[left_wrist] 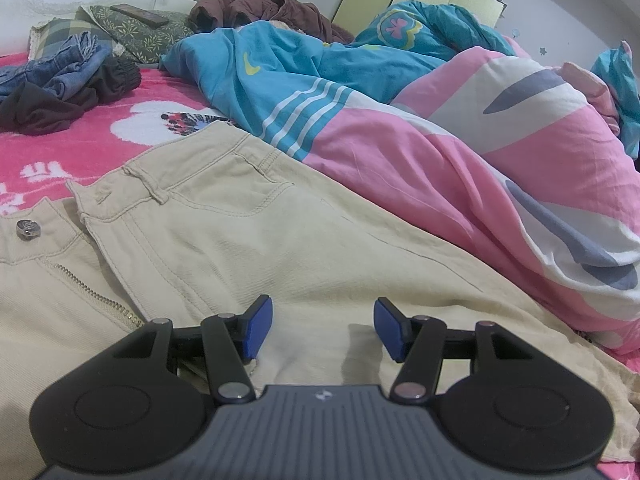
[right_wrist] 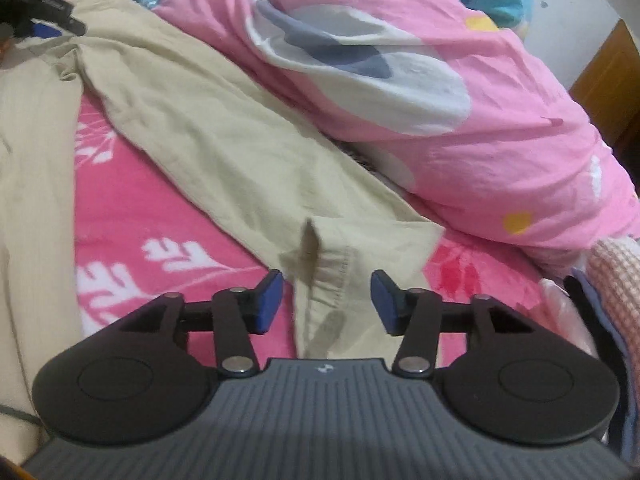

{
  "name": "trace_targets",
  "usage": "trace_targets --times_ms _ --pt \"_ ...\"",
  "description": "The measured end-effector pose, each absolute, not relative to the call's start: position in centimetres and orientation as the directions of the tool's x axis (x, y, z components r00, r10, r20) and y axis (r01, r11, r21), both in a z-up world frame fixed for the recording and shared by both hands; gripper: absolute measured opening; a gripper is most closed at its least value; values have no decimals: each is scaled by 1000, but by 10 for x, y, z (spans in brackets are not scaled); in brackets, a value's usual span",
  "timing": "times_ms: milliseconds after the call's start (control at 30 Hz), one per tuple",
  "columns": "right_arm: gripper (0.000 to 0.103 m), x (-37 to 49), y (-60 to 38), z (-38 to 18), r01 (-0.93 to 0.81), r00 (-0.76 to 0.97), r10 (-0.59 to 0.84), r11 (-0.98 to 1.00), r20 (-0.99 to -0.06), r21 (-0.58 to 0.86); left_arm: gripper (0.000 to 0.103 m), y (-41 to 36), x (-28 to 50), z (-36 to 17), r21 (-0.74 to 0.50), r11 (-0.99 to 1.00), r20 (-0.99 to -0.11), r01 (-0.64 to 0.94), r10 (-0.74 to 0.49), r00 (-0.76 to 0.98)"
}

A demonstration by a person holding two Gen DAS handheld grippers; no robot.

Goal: Fold clothes
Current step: 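Grasp the trouser hem corner with the right tool and lift it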

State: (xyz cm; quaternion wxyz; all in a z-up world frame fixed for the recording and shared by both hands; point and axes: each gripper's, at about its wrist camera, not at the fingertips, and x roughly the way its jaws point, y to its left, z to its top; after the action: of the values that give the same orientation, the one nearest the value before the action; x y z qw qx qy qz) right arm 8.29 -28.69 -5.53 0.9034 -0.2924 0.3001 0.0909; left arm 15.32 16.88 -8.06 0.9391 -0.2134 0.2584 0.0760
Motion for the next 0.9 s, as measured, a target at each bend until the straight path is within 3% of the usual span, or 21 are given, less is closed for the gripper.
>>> trace_targets --times_ms 133,167,233,400,533,633,767,900 --pt "45 95 -285 -71 -294 797 -75 819 -599 -494 58 169 153 -81 -361 897 -518 -253 33 855" --pt "27 99 -289 -73 -270 791 -88 838 -606 -475 58 169 153 -81 -361 898 -518 -253 33 855" --pt "7 105 -303 -72 -225 776 -93 883 -624 -412 58 169 153 -81 -359 898 -518 -254 34 855" --pt "3 104 -365 -31 -6 849 -126 969 -513 -249 58 168 154 -81 -356 899 -519 -254 36 854" --pt "11 115 -459 -13 232 855 -192 973 -482 24 59 169 154 -81 -357 899 -519 -252 34 854" --pt "43 119 -517 -35 378 807 -189 893 -559 243 59 168 155 -81 -357 900 -519 -252 34 854" --pt "50 115 -543 -63 457 784 -148 795 -604 399 59 167 155 -81 -353 901 -519 -253 36 854" --pt "55 123 -548 -70 482 778 -149 765 -611 428 59 167 155 -81 -352 901 -519 -253 36 854"
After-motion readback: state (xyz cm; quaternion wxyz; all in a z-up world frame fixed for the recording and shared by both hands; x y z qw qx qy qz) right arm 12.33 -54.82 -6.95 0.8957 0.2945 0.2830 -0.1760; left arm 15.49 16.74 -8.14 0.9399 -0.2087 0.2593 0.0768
